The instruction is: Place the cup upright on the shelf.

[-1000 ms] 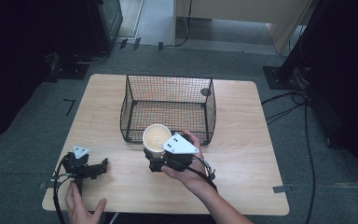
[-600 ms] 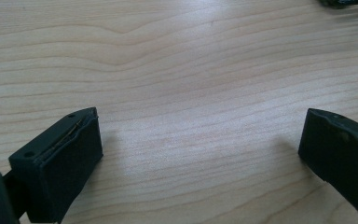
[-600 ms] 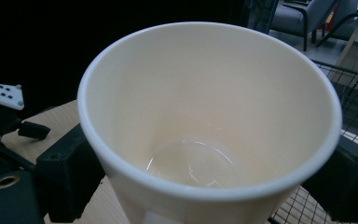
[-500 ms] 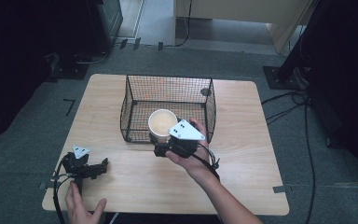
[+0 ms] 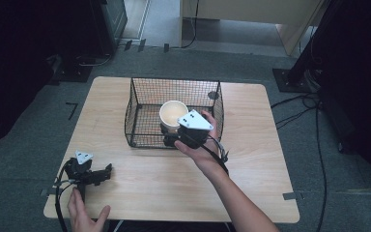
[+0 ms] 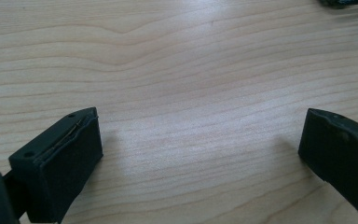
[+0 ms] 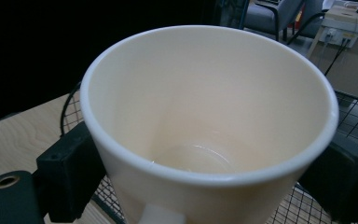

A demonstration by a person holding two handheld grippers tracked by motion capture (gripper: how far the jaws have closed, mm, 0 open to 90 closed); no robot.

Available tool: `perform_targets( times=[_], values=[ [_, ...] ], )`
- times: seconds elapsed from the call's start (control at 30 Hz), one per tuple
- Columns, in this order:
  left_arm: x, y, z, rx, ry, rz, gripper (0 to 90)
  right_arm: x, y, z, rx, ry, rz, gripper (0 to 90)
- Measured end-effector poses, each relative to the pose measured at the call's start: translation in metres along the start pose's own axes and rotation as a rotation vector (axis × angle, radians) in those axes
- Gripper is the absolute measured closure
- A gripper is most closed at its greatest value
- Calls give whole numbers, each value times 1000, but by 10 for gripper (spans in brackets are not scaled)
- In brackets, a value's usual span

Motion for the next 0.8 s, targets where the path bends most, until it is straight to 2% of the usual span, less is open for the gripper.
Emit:
perform_targets(
  times=[0.23,0.37,0.6,0.8],
  values=[
    [0,0,0,0,0,0,0,1,21,17,32,12,-24,95],
    [0,0,0,0,-1,1,0,2,35,34,54,42,-34,95],
    [0,0,0,1,0,-1,0,4,54,49,67,75,-58,96],
    [0,0,0,0,0,-1,0,5,70,58,70,60,-78,95]
  ],
)
Point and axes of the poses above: each handheld gripper's, and its own axes: y roughly forward along the jaws, x roughly out of its underside, z roughly to its right, the point moved 5 cm from there along y, roughly forward along the jaws, and after that the axes turned 4 degrees about -x, right-handed, at the moved point
